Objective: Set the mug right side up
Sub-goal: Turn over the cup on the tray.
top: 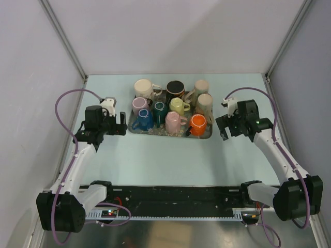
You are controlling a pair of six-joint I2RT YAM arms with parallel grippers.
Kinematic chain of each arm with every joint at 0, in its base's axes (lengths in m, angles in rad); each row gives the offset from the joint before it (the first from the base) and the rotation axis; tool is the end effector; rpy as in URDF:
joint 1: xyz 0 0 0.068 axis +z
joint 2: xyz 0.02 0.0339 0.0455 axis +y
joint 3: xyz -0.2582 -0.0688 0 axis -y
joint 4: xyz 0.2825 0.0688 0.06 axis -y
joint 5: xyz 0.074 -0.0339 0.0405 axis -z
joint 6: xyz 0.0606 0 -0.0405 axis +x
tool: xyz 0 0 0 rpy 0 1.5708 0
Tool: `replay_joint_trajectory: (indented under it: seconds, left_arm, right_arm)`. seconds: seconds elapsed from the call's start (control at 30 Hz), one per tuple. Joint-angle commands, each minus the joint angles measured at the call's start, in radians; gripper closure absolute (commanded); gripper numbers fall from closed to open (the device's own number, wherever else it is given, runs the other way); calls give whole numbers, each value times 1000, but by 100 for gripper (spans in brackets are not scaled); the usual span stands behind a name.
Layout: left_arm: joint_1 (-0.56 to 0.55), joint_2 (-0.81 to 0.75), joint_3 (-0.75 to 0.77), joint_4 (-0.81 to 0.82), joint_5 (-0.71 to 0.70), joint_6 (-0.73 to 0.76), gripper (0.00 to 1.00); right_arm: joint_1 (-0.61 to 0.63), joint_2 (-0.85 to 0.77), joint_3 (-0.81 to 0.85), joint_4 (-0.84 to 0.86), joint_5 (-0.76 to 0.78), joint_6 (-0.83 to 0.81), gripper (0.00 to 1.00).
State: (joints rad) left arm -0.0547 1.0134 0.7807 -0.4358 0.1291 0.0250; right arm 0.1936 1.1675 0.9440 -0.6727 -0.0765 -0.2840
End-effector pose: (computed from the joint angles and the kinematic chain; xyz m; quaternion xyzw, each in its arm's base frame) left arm 0.2765 -0.0230 0.2427 0.0639 0.8962 -0.0645 0.4342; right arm 0.2851 0.0606 0.2419 -0.2353 0.9132 0.0211 0.3320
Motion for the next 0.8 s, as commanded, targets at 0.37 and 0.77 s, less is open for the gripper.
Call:
replay_joint_trajectory:
  seconds: [0.37, 0.77]
  left_arm:
    - [-8, -27, 117, -53, 203, 245, 0]
    - [-171, -91, 122, -246, 272, 553, 4]
  right_arm:
    - [31, -53, 171, -148, -268, -154, 1]
    - [220, -14, 213, -208, -350, -299, 22]
